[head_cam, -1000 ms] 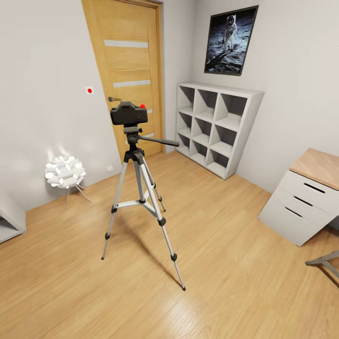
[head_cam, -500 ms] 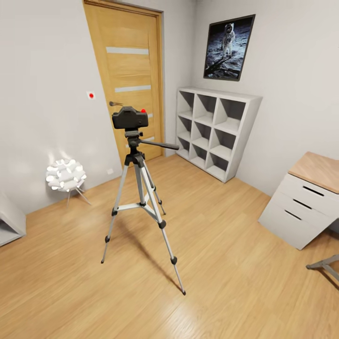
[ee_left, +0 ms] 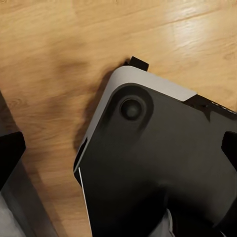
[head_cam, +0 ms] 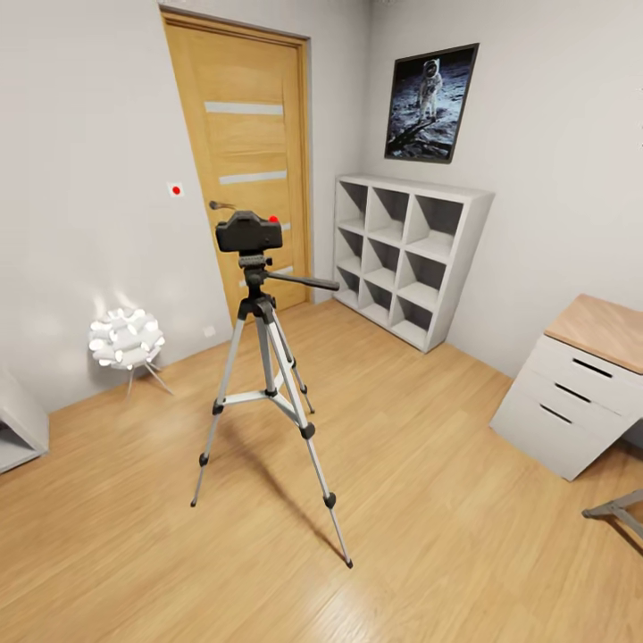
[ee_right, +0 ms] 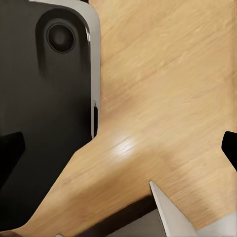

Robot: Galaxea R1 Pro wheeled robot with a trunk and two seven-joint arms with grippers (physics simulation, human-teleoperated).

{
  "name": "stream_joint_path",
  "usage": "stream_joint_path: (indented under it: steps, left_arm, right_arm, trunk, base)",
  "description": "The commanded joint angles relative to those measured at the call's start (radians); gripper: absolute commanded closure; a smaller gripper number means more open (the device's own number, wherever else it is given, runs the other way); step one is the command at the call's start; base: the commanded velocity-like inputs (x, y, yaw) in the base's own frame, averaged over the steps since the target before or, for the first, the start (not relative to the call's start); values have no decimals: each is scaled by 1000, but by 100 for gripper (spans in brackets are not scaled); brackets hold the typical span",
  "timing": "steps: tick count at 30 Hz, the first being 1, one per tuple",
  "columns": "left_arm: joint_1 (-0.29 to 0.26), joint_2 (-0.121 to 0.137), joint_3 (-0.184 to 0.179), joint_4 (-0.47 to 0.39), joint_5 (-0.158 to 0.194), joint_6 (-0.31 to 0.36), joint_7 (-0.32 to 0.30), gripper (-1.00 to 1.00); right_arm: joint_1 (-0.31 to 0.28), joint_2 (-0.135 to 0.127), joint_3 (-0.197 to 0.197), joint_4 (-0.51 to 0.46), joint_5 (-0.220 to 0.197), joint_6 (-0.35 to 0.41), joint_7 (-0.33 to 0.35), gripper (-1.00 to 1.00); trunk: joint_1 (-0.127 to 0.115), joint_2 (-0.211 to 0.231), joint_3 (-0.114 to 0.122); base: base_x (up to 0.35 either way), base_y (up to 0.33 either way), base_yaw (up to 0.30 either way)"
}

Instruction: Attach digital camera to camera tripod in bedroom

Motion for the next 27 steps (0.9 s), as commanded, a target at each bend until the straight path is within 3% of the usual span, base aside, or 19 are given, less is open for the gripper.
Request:
stream_joint_path:
  steps: [1,27]
  left_arm:
    - [0,0,-8,-1,7,0,4,-100]
    - [-1,0,-8,-1,7,0,4,-100]
  right_arm:
    - [-1,0,-9,3,10,-6,-4,-100]
    - [-1,-7,-6,6,9,-21,18,-100]
  trunk:
    - [1,-2,0]
    - [1,-2,41]
  base:
    - [0,0,0]
    - [0,0,0]
